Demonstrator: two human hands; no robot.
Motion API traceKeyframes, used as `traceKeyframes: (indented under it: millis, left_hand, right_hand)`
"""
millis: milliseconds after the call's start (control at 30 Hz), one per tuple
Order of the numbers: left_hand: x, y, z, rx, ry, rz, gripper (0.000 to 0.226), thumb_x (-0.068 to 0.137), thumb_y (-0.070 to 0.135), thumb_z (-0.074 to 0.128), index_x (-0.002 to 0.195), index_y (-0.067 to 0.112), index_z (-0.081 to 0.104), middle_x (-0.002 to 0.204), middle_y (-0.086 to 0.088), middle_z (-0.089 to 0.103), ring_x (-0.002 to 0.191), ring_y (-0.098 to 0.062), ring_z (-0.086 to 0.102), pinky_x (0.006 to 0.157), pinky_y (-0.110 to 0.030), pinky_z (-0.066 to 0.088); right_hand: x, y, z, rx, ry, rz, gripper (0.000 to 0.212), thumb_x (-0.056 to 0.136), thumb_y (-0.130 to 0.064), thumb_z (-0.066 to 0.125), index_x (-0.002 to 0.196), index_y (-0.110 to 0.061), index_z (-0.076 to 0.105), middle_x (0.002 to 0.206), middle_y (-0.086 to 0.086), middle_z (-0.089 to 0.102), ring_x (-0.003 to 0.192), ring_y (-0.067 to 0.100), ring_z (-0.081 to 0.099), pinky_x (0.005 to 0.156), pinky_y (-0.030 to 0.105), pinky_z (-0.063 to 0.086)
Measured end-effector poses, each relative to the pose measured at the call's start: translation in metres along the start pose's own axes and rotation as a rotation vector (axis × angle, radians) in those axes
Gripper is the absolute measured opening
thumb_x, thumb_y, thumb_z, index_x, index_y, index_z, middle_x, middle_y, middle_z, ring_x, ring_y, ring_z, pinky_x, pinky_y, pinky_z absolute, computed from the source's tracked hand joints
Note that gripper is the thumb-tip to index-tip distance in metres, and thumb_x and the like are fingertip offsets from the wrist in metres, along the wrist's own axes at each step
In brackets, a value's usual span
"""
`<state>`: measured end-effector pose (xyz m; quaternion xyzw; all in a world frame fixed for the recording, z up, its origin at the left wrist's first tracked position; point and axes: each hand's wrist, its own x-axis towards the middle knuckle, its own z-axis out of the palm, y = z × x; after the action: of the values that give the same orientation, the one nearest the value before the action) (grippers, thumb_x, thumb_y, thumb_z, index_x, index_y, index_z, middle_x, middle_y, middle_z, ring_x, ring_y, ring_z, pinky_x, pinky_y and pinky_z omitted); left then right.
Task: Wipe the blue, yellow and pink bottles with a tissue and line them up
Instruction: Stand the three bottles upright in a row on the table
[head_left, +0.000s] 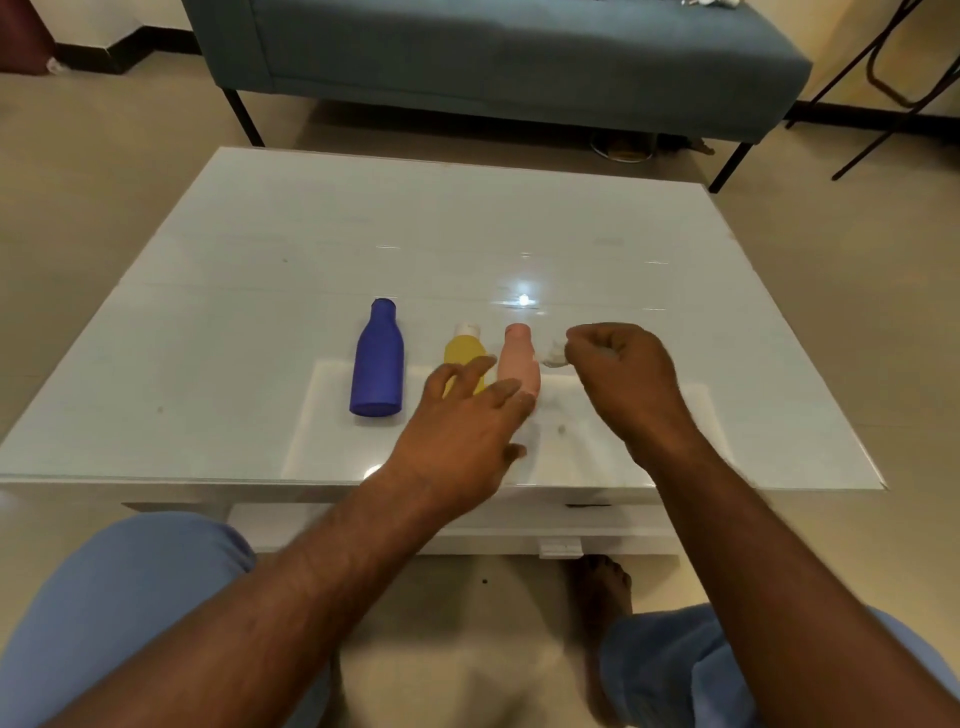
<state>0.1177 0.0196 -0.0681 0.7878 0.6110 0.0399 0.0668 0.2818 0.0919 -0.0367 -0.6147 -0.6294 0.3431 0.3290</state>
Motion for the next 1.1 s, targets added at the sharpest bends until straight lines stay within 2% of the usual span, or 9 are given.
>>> traceKeyframes:
  millis: [33, 100, 167, 233, 333, 533, 867, 1100]
  left_hand:
    - [0.001, 0.002, 0.005, 0.018, -0.025, 0.006, 0.062, 0.101, 0.047, 0.053, 0.156, 0.031, 0.029, 0.166, 0.004, 0.027, 0.156, -0.027, 0.012, 0.124, -0.051, 0.008]
    - [0.002, 0.004, 0.013, 0.045, -0.053, 0.009, 0.067, 0.101, 0.048, 0.052, 0.158, 0.027, 0.024, 0.168, 0.001, 0.022, 0.155, -0.027, 0.014, 0.124, -0.052, 0.010]
    - [0.003, 0.005, 0.017, 0.059, -0.053, 0.012, 0.069, 0.101, 0.047, 0.052, 0.159, 0.023, 0.022, 0.168, 0.000, 0.019, 0.154, -0.026, 0.016, 0.123, -0.051, 0.012]
    - [0.004, 0.007, 0.017, 0.050, -0.050, 0.010, 0.071, 0.101, 0.048, 0.051, 0.160, 0.022, 0.020, 0.168, 0.000, 0.019, 0.154, -0.024, 0.019, 0.123, -0.050, 0.012]
    - [0.004, 0.009, 0.017, 0.012, -0.058, 0.006, 0.072, 0.101, 0.046, 0.053, 0.160, 0.021, 0.020, 0.167, -0.001, 0.022, 0.152, -0.023, 0.026, 0.125, -0.046, 0.012]
    - [0.002, 0.009, 0.012, -0.136, -0.081, -0.028, 0.071, 0.103, 0.035, 0.056, 0.161, 0.019, 0.018, 0.166, 0.000, 0.024, 0.146, -0.024, 0.037, 0.121, -0.036, 0.027]
    - [0.005, 0.009, 0.020, -0.127, -0.087, -0.040, 0.066, 0.105, 0.027, 0.054, 0.160, 0.019, 0.020, 0.164, -0.003, 0.029, 0.146, -0.024, 0.036, 0.120, -0.036, 0.030]
    - [0.003, 0.010, 0.021, -0.148, -0.087, -0.057, 0.066, 0.105, 0.028, 0.052, 0.161, 0.020, 0.019, 0.165, -0.003, 0.028, 0.146, -0.025, 0.037, 0.120, -0.036, 0.031]
  right_hand:
    - [0.002, -0.004, 0.004, -0.080, -0.014, -0.060, 0.026, 0.093, -0.025, 0.063, 0.101, -0.004, 0.077, 0.106, 0.009, 0.077, 0.104, 0.026, 0.070, 0.092, 0.036, 0.055]
    - [0.005, -0.008, 0.013, -0.276, -0.044, -0.202, 0.022, 0.097, -0.017, 0.063, 0.110, -0.008, 0.078, 0.113, 0.003, 0.075, 0.109, 0.020, 0.067, 0.094, 0.023, 0.046]
    - [0.011, -0.007, 0.022, -0.372, -0.079, -0.281, 0.031, 0.097, -0.007, 0.060, 0.123, -0.015, 0.075, 0.125, 0.005, 0.074, 0.117, 0.022, 0.068, 0.099, 0.023, 0.046]
    - [0.015, -0.006, 0.028, -0.348, -0.103, -0.253, 0.042, 0.094, -0.002, 0.060, 0.130, -0.019, 0.071, 0.130, 0.005, 0.072, 0.119, 0.023, 0.067, 0.103, 0.029, 0.050]
    - [0.022, -0.005, 0.038, -0.426, -0.126, -0.266, 0.034, 0.091, -0.003, 0.063, 0.120, -0.016, 0.076, 0.120, 0.007, 0.076, 0.109, 0.026, 0.071, 0.097, 0.034, 0.055]
    - [0.023, -0.010, 0.045, -0.610, -0.221, -0.221, 0.031, 0.090, -0.010, 0.072, 0.119, -0.018, 0.078, 0.121, 0.007, 0.074, 0.110, 0.028, 0.069, 0.093, 0.030, 0.050]
    - [0.021, -0.018, 0.041, -0.727, -0.318, -0.135, 0.033, 0.095, -0.017, 0.072, 0.128, -0.021, 0.074, 0.133, 0.007, 0.070, 0.123, 0.027, 0.064, 0.108, 0.034, 0.050]
    - [0.017, -0.020, 0.041, -0.743, -0.337, -0.128, 0.036, 0.094, -0.016, 0.073, 0.129, -0.022, 0.073, 0.135, 0.007, 0.069, 0.125, 0.026, 0.063, 0.110, 0.034, 0.049]
